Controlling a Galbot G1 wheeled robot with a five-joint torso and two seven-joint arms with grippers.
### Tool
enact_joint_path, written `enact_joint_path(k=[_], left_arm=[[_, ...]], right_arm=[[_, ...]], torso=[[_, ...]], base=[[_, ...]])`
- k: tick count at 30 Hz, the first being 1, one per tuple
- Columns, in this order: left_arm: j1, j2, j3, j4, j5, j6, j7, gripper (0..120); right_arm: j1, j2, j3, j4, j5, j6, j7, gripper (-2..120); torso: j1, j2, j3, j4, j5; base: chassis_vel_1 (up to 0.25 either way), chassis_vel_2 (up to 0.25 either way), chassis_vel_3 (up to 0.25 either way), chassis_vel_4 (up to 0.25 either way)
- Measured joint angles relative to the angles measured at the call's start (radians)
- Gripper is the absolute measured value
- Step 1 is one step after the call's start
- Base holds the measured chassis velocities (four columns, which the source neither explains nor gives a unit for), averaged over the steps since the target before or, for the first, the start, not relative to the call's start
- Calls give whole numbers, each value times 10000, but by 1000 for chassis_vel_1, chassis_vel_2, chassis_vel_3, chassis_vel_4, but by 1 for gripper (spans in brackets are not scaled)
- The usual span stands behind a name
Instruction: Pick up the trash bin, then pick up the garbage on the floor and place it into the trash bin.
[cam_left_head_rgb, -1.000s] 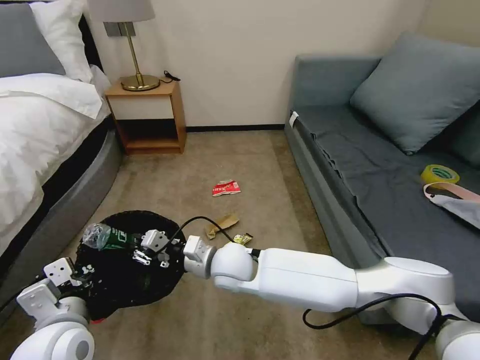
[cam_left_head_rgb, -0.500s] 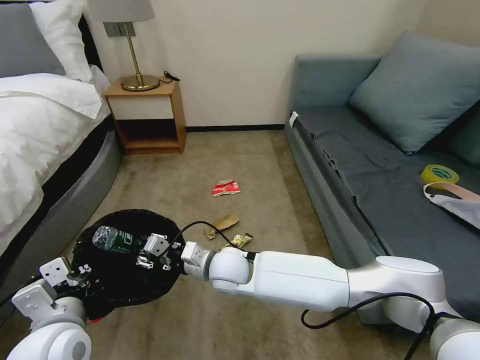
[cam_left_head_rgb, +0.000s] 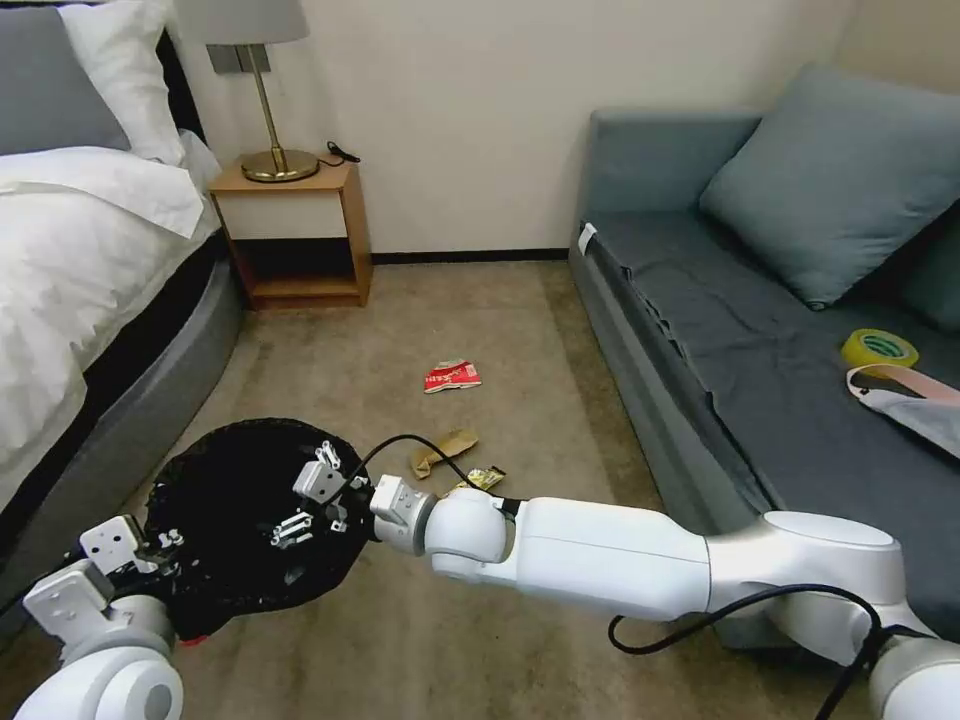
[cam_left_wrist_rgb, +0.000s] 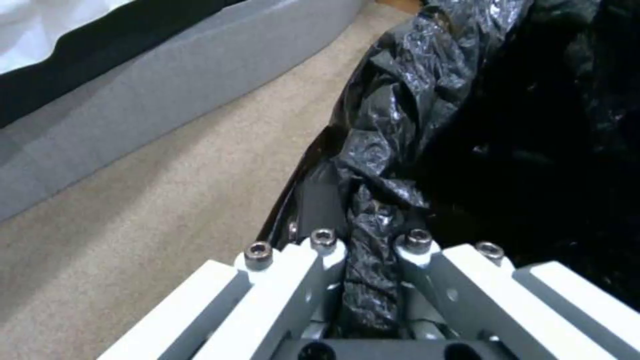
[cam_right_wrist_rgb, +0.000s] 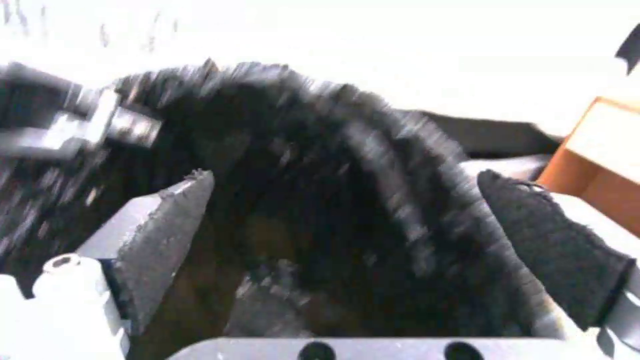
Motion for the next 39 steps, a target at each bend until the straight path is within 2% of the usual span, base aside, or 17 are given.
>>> enact_joint_path(k=[6,10,12,14,16,19,20,22,24,25,26,29,32,34,35,39], left_arm=[[-46,0,-30,-3,-14,-1,1,3],[-54,-12,-31,-2,-23,-1,3,3],[-54,-15,-38,5,-23,-1,4,3],[-91,-6,-73,28,-57,-1,6,3],[-108,0,-85,35,-73,-1,6,3],[-156,25,-116,66,-120,-1,9,3],[-156,25,-116,66,-120,-1,9,3],[-174,37,-117,79,-129,-1,12,3],[-193,41,-116,91,-135,-1,15,3],[-222,50,-114,123,-136,-1,17,3],[-222,50,-114,123,-136,-1,17,3],[-262,62,-109,189,-130,-4,33,3],[-277,70,-109,191,-130,-7,42,3],[-285,87,-129,184,-132,-11,49,3],[-285,87,-129,184,-132,-11,49,3],[-267,118,-239,135,-150,-15,74,3]], right_arm=[[77,-171,749,388,30,-53,128,100],[19,-612,1574,868,44,-107,299,100],[-135,-1085,2052,1300,57,-427,597,100],[-669,-2002,3018,2108,241,-1257,1570,100],[-873,-2191,3309,2271,269,-1349,1768,100],[-2455,-3036,5301,3265,301,-1774,2555,100],[-2455,-3036,5301,3265,301,-1774,2555,100],[-3556,-3427,6815,3972,315,-1948,2873,100],[-4192,-3595,7719,4363,272,-1981,2983,100],[-5209,-3778,8897,4934,82,-1975,3203,100],[-5209,-3778,8897,4934,82,-1975,3203,100],[-7143,-3819,10585,5943,-168,-1960,3695,100],[-7875,-3703,11193,6334,-427,-1912,3809,100],[-8798,-3414,11845,6795,-897,-1766,3872,100],[-8798,-3414,11845,6795,-897,-1766,3872,100],[-10236,-2805,12307,7142,-1822,-1297,3742,100]], torso=[[0,1,0,0,0],[0,0,0,3,1],[0,0,0,2,0],[0,0,0,-1,0],[0,0,0,-1,1],[0,0,0,-3,6],[0,0,0,-3,6],[0,1,0,-2,4],[0,1,0,-1,4],[0,1,-1,-2,2],[0,1,-1,-2,2],[0,1,0,-3,1],[0,1,-1,-2,2],[-1,1,-1,-2,0],[-1,1,-1,-2,0],[-1,2,-1,-1,0]], base=[[0,0,0,0],[0,0,0,0],[0,0,0,0],[0,0,0,0],[0,0,0,0],[0,0,0,0],[0,0,0,0],[0,0,0,0],[0,0,0,0],[0,0,0,0],[0,0,0,0],[0,0,0,0],[0,0,0,0],[0,0,0,0],[0,0,0,0],[0,0,0,0]])
